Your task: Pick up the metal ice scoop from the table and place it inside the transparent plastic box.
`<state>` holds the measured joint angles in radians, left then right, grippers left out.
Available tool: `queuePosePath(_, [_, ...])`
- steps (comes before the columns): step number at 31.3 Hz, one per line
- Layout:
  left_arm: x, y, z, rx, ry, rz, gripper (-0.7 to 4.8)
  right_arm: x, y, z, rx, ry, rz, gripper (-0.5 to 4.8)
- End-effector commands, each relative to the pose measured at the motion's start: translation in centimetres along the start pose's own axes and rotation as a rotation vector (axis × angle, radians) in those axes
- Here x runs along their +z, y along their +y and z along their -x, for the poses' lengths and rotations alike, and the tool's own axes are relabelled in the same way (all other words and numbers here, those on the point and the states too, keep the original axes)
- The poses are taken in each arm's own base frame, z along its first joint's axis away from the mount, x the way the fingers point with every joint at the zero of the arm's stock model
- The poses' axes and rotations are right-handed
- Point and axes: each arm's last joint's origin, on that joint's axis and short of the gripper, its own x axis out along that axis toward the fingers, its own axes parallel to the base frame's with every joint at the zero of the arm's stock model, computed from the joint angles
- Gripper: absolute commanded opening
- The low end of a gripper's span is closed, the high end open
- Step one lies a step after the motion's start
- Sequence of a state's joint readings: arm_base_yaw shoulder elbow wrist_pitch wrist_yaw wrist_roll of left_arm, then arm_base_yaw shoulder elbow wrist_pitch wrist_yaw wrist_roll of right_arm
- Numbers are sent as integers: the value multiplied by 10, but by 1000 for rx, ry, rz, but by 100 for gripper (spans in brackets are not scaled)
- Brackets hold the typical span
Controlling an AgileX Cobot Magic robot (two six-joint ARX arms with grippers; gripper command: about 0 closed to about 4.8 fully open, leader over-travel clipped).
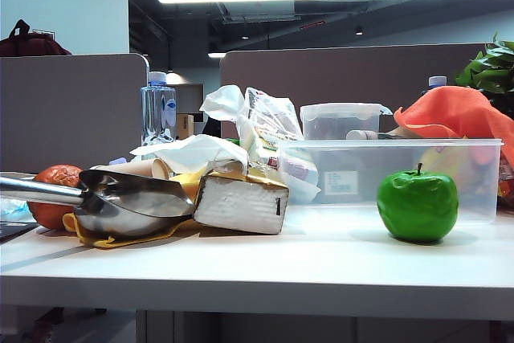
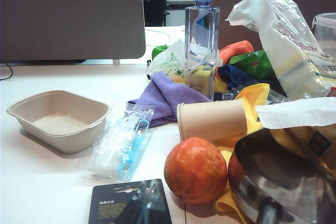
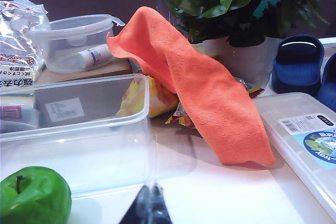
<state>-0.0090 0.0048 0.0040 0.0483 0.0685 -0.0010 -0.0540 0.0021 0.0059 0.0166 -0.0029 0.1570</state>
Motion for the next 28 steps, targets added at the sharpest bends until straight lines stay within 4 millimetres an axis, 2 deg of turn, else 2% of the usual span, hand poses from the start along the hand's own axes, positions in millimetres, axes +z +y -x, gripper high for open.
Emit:
queuePosePath(1, [2,0,0,-2,-14,-2,-5,2,0,0,1,-12,0,-1])
queuePosePath(16, [2,0,0,-2,-15,-2,-5,1,4,0,41,-6,-1,-1])
queuePosePath(28, [2,0,0,-2,-15,-2,-5,-9,48,10,500,105,-3,-1])
